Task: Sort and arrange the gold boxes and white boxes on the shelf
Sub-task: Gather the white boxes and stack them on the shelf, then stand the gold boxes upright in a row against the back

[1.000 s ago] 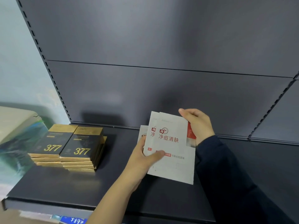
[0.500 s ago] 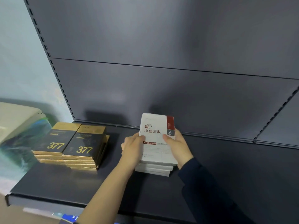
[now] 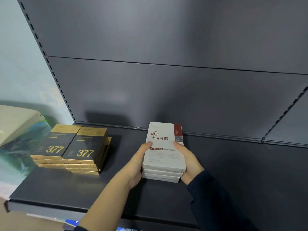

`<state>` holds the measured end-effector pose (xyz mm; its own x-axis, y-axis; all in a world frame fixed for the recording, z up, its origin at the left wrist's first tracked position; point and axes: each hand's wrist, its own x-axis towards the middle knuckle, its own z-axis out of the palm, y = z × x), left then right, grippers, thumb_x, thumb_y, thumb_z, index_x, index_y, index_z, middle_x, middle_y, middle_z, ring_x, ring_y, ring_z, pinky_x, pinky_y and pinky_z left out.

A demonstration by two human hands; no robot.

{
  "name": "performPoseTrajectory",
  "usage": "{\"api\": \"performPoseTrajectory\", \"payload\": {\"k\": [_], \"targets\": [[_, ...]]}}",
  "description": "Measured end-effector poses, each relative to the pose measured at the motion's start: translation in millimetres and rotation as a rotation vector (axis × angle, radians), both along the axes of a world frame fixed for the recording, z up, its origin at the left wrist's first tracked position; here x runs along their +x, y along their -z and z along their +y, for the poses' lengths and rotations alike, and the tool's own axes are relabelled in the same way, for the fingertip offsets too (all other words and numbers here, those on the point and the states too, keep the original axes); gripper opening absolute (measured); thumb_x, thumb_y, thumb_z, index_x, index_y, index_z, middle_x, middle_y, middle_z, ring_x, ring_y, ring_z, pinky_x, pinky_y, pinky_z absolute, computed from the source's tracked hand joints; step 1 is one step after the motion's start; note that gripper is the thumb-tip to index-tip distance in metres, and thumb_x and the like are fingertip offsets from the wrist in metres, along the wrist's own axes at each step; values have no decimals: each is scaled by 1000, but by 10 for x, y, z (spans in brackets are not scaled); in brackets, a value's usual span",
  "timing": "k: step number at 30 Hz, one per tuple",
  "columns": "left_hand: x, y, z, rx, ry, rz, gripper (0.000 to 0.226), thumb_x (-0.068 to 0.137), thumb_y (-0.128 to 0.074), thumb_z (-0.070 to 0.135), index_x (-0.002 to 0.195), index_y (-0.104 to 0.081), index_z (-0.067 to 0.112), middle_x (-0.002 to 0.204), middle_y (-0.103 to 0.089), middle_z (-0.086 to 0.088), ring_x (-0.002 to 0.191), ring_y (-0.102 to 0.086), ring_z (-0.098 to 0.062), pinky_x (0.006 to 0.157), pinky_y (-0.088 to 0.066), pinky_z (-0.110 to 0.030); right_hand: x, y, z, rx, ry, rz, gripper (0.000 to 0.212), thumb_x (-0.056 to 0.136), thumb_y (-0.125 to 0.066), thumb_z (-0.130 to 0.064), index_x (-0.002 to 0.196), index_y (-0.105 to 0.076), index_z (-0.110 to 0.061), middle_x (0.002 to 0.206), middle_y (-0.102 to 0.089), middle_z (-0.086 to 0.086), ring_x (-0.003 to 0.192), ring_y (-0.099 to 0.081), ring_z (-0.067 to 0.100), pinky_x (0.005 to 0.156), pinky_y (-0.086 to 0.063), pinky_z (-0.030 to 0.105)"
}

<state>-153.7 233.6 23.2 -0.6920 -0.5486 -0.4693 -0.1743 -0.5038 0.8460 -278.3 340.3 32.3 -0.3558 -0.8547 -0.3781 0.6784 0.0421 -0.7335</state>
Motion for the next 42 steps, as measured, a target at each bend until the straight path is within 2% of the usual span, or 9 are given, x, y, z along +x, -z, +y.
{"api": "performPoseTrajectory", "payload": {"k": [15, 17, 20, 24, 27, 30, 35, 39, 42], "targets": [[-467, 73, 662, 5, 229, -8, 52, 89, -47, 63, 127, -58, 29, 117, -72, 6, 113, -64, -16, 95, -46, -34, -483, -60, 811, 157, 118, 167, 31, 96, -47, -29, 115, -64, -11, 106, -75, 13, 91, -74, 28, 68, -59, 37], [-424, 40, 623, -37, 255, -30, 62, 80, -51, 71, 128, -59, 34, 128, -66, 8, 123, -57, -15, 110, -36, -39, -586, -101, 865, 229, 133, 258, 42, 91, -55, -38, 124, -59, -12, 116, -70, 14, 98, -70, 32, 76, -54, 41], [-222, -42, 516, -151, 145, -118, 84, 73, -55, 74, 146, -38, 35, 153, -38, 10, 142, -33, -15, 120, -20, -39, -623, -321, 839, 324, 177, 525, 93, 66, -72, -59, 144, -37, -22, 135, -56, 4, 118, -55, 27, 95, -45, 50], [304, -239, 276, -290, 104, -136, 36, 93, -55, 38, 128, -53, 30, 136, -59, 2, 123, -56, -15, 111, -36, -31, -305, -737, 699, 268, 217, 826, 25, 93, -55, -27, 116, -56, -35, 112, -57, -16, 100, -53, 7, 94, -35, 37], [765, -516, 32, -362, 162, -64, 18, 98, -52, 21, 113, -62, 21, 114, -72, -8, 109, -66, -25, 103, -44, -34, 118, -889, 544, 222, 168, 932, 22, 91, -58, -29, 110, -62, -38, 114, -61, -14, 106, -56, 7, 88, -40, 32], [1319, -775, -300, -463, 85, 22, 29, 84, -56, 27, 109, -65, 15, 108, -74, -14, 97, -69, -23, 95, -50, -33, 640, -885, 202, 127, 181, 904, 20, 89, -63, -20, 101, -65, -36, 96, -68, -16, 102, -59, 1, 92, -45, 21], [2279, -916, -1139, -595, -328, 116, 18, 86, -59, 20, 99, -69, 13, 88, -78, -8, 76, -70, -16, 72, -56, -24, 1281, -495, -647, 106, 26, 605, 19, 92, -58, -15, 105, -62, -28, 116, -63, -9, 110, -60, 15, 101, -46, 47], [2758, -467, -1924, -451, -636, 24, 15, 97, -50, 24, 99, -65, 23, 103, -71, 1, 105, -59, -23, 87, -43, -33, 1629, -192, -1290, 183, 21, 259, 15, 92, -57, -30, 106, -60, -27, 117, -60, 0, 109, -56, 25, 103, -41, 46], [2774, -44, -2197, -152, -491, -33, 56, 86, -54, 50, 133, -53, 20, 139, -54, -4, 129, -47, -25, 102, -35, -35, 1838, -12, -1582, 182, 22, 177, 37, 89, -58, -40, 119, -63, -19, 114, -71, 9, 109, -64, 29, 95, -49, 45]]}}
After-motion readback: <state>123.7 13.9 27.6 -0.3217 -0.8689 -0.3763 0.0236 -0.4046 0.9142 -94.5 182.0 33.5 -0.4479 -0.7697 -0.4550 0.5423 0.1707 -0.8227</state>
